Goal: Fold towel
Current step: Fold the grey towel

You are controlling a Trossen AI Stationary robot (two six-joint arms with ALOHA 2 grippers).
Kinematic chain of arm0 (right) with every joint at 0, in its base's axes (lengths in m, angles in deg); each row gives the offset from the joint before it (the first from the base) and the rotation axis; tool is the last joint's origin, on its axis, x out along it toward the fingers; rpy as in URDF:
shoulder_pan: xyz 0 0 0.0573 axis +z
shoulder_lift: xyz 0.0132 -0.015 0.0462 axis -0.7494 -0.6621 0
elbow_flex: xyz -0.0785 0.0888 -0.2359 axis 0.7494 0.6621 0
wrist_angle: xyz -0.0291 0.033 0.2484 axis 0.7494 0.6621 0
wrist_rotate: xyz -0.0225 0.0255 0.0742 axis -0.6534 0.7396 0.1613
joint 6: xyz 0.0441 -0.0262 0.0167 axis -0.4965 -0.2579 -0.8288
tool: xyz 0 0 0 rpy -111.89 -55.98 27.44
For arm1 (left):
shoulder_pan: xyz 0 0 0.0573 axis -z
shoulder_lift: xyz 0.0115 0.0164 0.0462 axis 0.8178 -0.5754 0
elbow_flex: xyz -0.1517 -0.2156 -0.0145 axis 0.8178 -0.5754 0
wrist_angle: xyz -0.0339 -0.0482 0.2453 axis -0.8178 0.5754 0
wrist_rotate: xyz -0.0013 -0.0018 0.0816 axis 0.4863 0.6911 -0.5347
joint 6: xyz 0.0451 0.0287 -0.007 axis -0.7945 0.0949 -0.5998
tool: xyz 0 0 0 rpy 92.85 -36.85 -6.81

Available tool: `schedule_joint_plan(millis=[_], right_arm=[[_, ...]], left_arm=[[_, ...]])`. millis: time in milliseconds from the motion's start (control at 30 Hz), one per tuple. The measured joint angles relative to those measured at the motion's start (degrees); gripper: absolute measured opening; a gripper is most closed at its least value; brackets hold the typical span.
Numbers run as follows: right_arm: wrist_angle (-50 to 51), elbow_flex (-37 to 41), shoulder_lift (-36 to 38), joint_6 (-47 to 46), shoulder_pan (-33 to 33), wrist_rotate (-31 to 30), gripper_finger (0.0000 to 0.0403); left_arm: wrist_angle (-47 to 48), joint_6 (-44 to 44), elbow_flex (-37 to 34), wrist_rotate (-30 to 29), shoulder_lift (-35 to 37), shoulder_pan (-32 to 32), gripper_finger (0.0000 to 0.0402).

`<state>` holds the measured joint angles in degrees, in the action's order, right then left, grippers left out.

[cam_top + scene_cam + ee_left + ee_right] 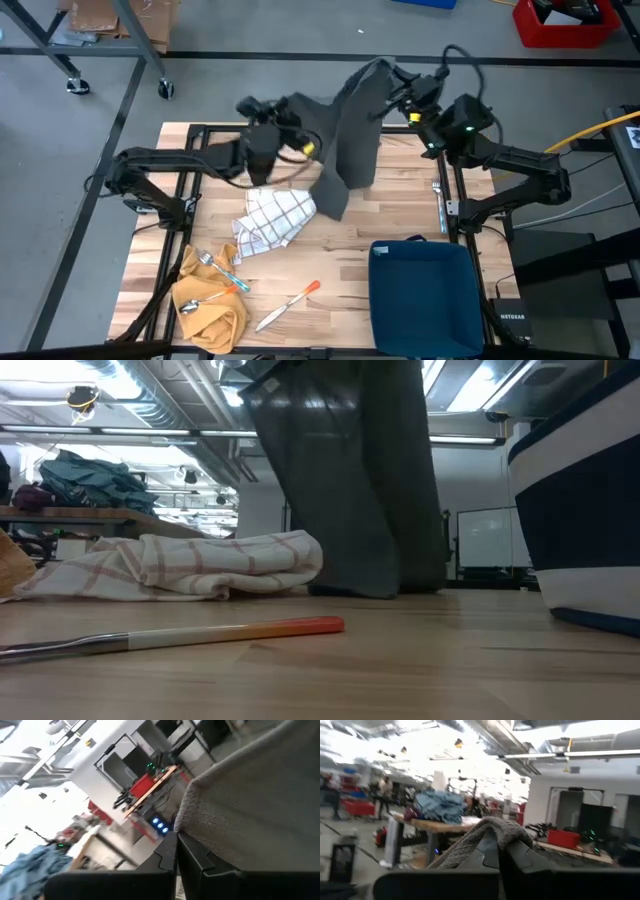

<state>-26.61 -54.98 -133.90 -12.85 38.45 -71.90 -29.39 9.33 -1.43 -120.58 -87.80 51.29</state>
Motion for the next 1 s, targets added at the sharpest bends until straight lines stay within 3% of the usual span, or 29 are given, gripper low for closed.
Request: schedule_joint_plan(millis=[333, 500, 733, 1000], right_arm=[[-0.5, 0.0, 5.4, 0.0, 0.0, 6.5, 0.0001], [-3.9, 0.0, 7.2, 0.0, 0.0, 6.7, 0.0001], [-9.3, -0.4, 8.7, 0.0, 0.0, 8.8, 0.0001], [-8.4, -8.3, 7.1, 6.1, -0.1, 8.0, 0.0001]], left_arm=[[-18.6, -8.5, 0.0, 16.4, 4.0, -7.1, 0.0000], [-25.5, -11.3, 0.0, 24.9, 4.0, -9.2, 0.0000], [-33.6, -8.4, 0.0, 33.0, 3.9, -12.8, 0.0000], [-40.0, -7.8, 0.5, 36.8, 3.9, -16.3, 0.0000]])
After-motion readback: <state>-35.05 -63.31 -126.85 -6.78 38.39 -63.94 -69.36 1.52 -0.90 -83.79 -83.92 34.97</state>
